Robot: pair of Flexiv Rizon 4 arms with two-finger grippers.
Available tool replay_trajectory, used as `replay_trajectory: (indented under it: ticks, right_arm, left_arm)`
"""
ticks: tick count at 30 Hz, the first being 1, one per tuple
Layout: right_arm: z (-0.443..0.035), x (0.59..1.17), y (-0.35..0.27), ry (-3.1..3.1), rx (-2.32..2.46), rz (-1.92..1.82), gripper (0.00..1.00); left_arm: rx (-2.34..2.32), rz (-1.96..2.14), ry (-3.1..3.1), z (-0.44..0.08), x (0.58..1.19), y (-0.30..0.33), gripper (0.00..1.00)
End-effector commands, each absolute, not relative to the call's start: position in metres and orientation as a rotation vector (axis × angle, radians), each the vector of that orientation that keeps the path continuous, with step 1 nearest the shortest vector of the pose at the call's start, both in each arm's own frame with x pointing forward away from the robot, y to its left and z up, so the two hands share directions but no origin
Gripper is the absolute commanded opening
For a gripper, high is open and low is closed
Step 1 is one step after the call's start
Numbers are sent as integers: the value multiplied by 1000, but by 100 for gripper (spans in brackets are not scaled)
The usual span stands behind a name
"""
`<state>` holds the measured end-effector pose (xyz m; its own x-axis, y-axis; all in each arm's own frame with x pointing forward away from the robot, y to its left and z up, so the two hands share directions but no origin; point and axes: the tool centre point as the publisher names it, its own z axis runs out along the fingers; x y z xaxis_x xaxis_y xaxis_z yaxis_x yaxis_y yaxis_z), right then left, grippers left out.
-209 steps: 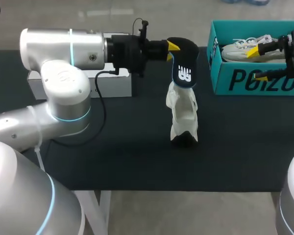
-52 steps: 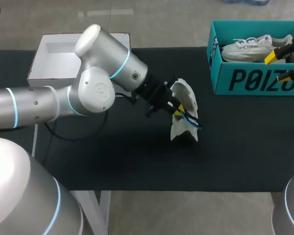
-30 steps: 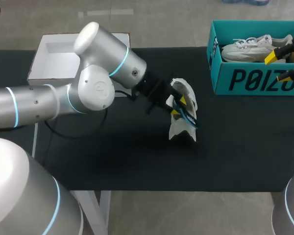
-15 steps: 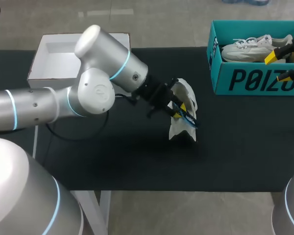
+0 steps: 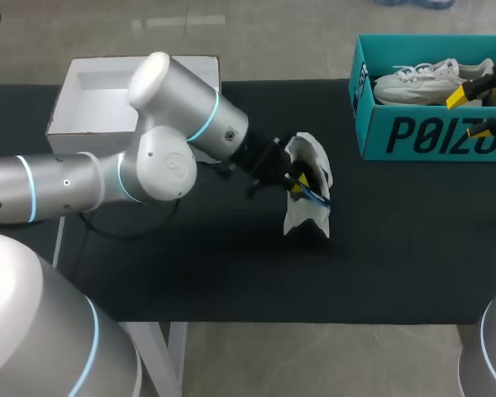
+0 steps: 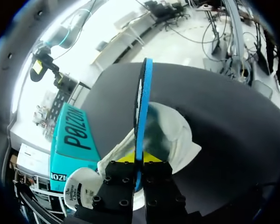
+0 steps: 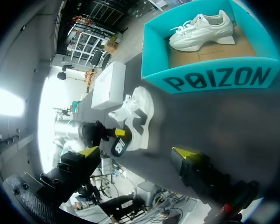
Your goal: Take the shoe out of the shoebox, open the shoe tongue, remove and reinsert the insole, then place the shoe into the shoebox
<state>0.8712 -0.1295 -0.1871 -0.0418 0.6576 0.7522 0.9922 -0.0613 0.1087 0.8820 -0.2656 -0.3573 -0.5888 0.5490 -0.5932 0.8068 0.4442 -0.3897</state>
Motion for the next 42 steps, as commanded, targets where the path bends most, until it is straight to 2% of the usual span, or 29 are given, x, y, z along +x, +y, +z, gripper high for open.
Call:
replay_trajectory:
  ticks: [1, 2, 4, 5, 6, 12, 15, 16, 20, 21, 22, 42]
  right_arm:
    - [-187, 871, -129, -1740, -1763, -914, 100]
    - [-187, 871, -129, -1740, -1763, -914, 100]
    - [-187, 871, -129, -1740, -1763, -914, 100]
    - [-187, 871, -129, -1740, -1763, -914, 100]
    - [-187, 871, -129, -1740, -1763, -914, 100]
    - [-187, 871, -129, -1740, -1763, -914, 100]
    - [-187, 871, -129, -1740, -1763, -914, 100]
    - [-187, 871, -129, -1740, -1763, -914, 100]
    - [-187, 871, -129, -1740, -1763, -914, 100]
    - [-187, 871, -129, -1740, -1763, -914, 100]
    - [-187, 871, -129, -1740, -1763, -914, 100]
    - [-187, 871, -129, -1740, -1763, -914, 100]
  left_arm:
    - [1072, -892, 2307, -367, 883, -270, 0]
    - [1062, -880, 2308, -365, 884, -270, 0]
    - [1056, -876, 2308, -362, 884, -269, 51]
    - [1051, -877, 2307, -359, 884, -268, 84]
    - [1047, -882, 2308, -355, 883, -267, 100]
    - [1066, -904, 2286, -333, 869, -263, 98]
    - [1076, -911, 2278, -328, 863, -263, 74]
    - [1084, -912, 2277, -327, 861, -264, 51]
    - [1113, -924, 2280, -328, 857, -268, 36]
    - [1116, -927, 2281, -329, 857, -269, 27]
    - [1118, -929, 2282, -331, 858, -271, 0]
    - [1151, -728, 2242, -352, 896, -273, 0]
